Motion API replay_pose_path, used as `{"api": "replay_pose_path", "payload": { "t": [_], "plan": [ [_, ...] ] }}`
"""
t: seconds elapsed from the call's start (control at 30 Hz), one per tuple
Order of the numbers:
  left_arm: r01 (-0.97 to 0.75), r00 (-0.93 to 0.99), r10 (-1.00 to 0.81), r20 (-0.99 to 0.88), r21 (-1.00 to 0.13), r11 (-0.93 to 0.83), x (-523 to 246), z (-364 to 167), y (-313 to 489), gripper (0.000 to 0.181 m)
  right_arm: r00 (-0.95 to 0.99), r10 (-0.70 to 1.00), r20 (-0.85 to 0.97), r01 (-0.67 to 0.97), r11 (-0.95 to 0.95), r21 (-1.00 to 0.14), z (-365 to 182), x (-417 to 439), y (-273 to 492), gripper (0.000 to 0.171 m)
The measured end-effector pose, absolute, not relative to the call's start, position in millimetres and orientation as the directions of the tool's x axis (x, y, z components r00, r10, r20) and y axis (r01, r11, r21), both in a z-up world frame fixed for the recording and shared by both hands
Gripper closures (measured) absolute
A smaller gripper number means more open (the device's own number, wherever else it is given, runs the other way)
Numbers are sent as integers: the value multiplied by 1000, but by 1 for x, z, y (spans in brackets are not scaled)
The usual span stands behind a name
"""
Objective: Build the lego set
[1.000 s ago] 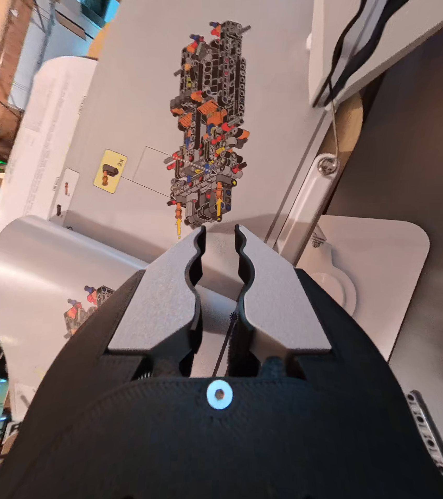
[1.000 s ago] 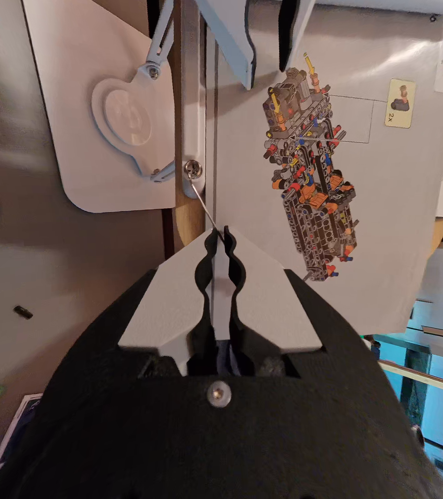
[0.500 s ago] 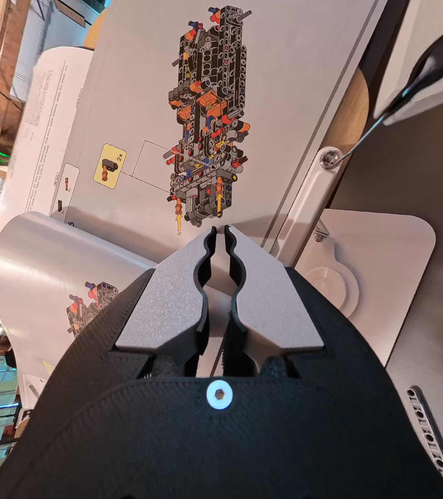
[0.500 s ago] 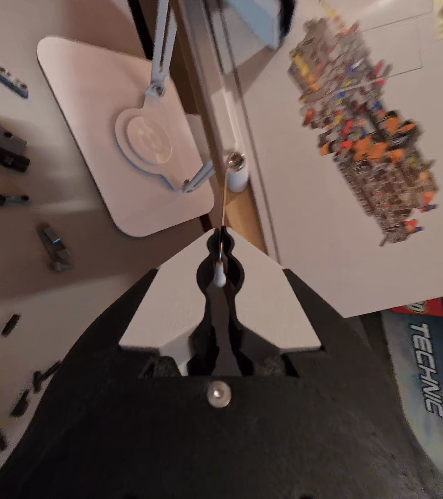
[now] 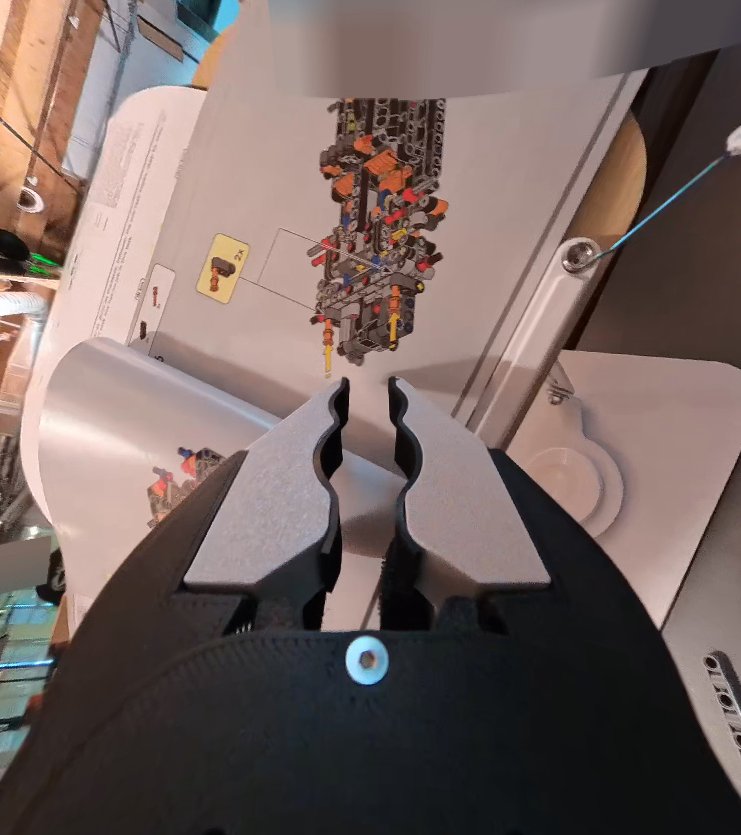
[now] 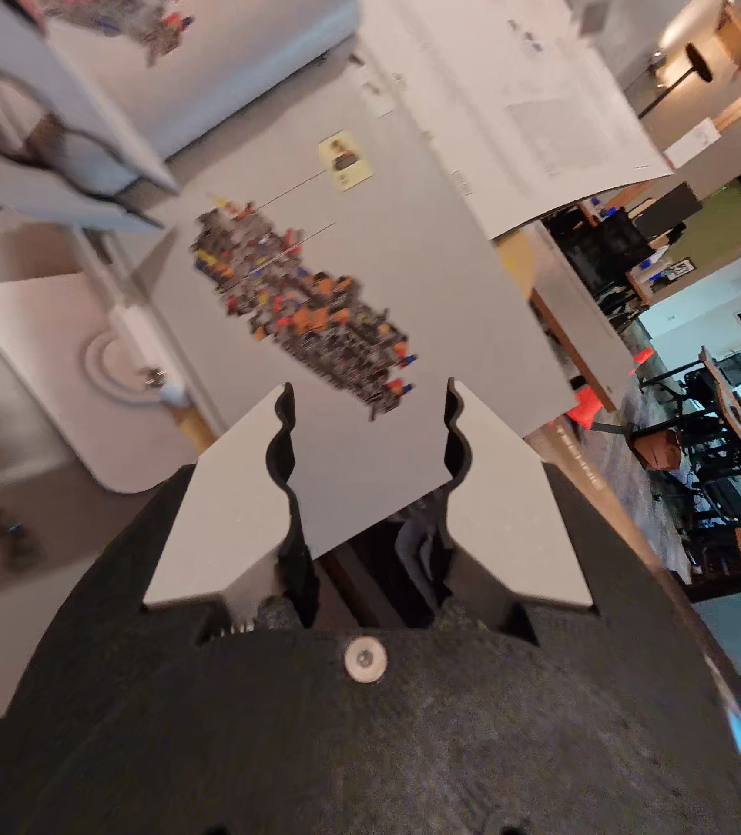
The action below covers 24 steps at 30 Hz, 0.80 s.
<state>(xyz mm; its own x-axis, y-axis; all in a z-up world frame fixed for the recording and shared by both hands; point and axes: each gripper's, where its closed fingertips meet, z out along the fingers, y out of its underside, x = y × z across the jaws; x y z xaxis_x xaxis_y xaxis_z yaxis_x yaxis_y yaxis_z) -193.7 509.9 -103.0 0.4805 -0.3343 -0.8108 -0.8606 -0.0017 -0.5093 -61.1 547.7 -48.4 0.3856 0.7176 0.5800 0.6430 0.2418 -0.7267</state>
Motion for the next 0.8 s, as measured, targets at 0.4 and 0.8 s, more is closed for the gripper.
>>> {"api": "replay_pose_path", "payload": {
  "t": [0.4, 0.8],
  "plan": [
    [-839, 515, -333, -790, -544, -7, -191, -119, 511, 179, 389, 731, 560, 688, 173, -704, -53, -76, 611, 109],
    [-832, 522, -324, -789, -554, 10, -190, -120, 511, 181, 371, 743, 556, 687, 183, -703, -47, -79, 618, 97]
  ]
}}
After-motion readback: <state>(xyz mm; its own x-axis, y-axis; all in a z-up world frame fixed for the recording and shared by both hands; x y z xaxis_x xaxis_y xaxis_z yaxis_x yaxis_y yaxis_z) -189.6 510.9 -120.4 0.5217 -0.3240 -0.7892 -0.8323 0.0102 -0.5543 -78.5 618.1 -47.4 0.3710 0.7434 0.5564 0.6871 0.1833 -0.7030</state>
